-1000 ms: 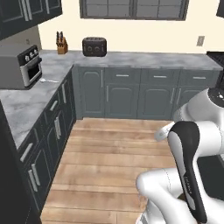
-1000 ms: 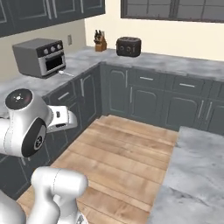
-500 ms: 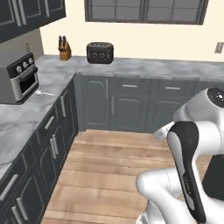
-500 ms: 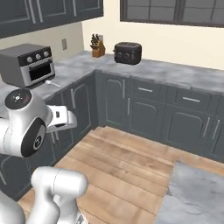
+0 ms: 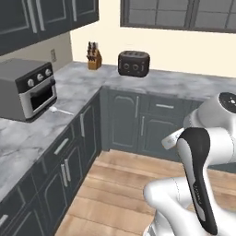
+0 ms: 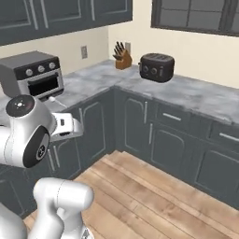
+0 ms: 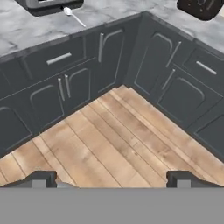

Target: Take the fork and place it on the left side of the plate. Then take the spoon and place it on the right side of the plate. Make sure they're directly next to the plate.

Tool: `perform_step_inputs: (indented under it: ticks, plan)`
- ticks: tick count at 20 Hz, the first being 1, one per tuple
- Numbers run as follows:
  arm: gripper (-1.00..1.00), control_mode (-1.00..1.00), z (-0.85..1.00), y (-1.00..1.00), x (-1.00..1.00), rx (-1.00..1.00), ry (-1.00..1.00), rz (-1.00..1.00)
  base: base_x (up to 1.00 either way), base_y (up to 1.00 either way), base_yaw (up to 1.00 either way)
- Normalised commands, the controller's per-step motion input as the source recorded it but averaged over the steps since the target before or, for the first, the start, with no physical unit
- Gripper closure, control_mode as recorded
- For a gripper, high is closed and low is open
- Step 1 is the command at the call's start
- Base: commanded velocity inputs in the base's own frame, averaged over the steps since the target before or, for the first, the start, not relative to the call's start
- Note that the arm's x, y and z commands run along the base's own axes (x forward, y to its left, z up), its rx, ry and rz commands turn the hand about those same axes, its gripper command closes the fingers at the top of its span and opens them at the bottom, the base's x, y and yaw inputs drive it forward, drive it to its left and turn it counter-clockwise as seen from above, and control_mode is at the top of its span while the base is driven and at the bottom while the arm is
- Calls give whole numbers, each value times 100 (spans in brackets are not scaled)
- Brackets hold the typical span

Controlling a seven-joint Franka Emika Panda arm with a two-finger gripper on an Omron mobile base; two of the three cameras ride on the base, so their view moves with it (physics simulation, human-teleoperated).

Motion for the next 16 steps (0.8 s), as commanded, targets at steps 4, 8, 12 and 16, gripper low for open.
perform_step_inputs:
  ticks: [4,8,12,16]
  plan:
    - [-100,100,0,0,0,0,0,0,98,-18,39]
    - [-100,100,0,0,0,0,0,0,94,-23,40]
    - [-100,100,0,0,0,0,0,0,87,-23,43]
    - [-100,100,0,0,0,0,0,0,74,-11,44]
